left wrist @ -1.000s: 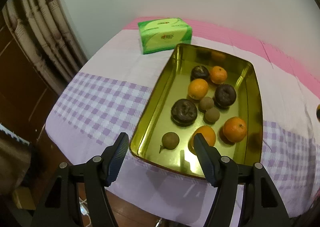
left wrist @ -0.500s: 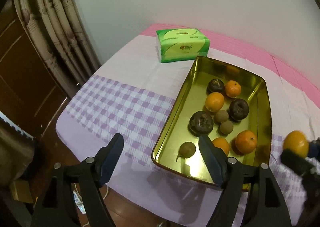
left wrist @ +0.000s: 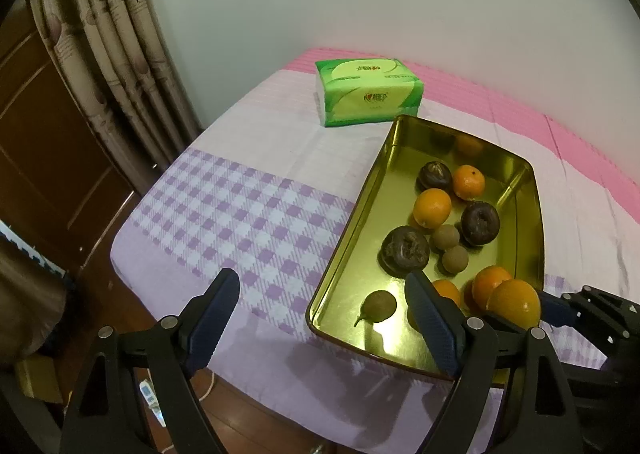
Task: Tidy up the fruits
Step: 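Carry the lemon with the right gripper and lower it into the tray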
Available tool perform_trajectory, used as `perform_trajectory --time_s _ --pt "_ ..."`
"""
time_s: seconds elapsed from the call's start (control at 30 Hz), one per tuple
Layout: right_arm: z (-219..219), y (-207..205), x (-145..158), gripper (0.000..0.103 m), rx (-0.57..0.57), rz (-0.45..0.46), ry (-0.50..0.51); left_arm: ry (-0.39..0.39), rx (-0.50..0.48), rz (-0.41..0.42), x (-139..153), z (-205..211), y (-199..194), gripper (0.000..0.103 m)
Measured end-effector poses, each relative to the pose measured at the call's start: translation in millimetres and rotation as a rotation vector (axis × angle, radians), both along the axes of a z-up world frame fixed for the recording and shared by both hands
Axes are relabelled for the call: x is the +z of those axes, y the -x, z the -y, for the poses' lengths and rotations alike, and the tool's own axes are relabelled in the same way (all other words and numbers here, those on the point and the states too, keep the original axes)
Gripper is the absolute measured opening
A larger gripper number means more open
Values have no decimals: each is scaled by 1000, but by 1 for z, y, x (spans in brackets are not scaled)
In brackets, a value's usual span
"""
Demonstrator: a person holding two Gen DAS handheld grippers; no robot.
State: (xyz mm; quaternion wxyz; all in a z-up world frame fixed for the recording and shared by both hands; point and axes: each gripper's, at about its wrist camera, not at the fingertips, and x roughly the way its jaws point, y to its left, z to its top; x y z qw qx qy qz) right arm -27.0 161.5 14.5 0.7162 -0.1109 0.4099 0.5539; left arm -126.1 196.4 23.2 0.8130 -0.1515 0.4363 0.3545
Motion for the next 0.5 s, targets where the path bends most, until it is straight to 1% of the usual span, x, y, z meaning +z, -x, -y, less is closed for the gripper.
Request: perform_trajectory --time_s 0.5 --pt "-5 -5 -8 34 -11 -12 25 -13 8 -8 -1 1 -1 85"
